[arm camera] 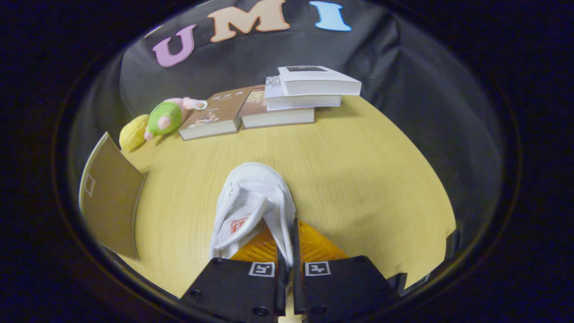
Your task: Open the storage box then place both shoes into the box .Put the left shoe in first, then the right shoe, with the right side of both shoes facing outward in a uniform manner.
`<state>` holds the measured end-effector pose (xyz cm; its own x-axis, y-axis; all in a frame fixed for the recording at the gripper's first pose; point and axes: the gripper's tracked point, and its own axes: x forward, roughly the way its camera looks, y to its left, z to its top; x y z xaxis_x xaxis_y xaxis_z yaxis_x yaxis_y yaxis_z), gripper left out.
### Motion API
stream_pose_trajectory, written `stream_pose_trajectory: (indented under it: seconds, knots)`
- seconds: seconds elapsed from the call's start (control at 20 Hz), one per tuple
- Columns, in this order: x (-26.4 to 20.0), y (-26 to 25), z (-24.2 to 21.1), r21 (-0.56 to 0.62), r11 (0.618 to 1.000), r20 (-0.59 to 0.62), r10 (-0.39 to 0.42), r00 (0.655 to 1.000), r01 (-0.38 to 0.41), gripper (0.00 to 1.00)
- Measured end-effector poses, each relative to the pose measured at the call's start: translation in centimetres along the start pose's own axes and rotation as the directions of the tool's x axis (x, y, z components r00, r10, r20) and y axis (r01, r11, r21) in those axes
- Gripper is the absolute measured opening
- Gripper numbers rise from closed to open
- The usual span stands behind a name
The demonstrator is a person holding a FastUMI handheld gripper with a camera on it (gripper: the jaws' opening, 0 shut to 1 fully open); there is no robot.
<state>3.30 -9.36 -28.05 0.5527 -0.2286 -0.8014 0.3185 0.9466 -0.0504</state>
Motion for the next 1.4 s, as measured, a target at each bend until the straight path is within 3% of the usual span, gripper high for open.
stream_pose_trajectory:
  seconds: [0.15, 0.35, 0.95, 1.2, 1.4]
  knots:
    - [-1.1, 1.4, -0.7, 0.095, 0.991, -0.037, 0.094, 0.995, -0.090, 0.10]
    - [-4.3, 4.2, 0.1, 0.130, 0.973, -0.030, 0.195, 0.980, -0.189, 0.10]
    - [-19.3, 21.3, 7.4, -0.045, 0.872, 0.084, 0.490, 0.868, -0.488, 0.10]
    - [-20.4, 29.1, 8.0, -0.093, 0.835, 0.054, 0.548, 0.835, -0.542, 0.10]
    - [-18.1, 34.4, 6.2, -0.084, 0.821, -0.037, 0.564, 0.825, -0.565, 0.10]
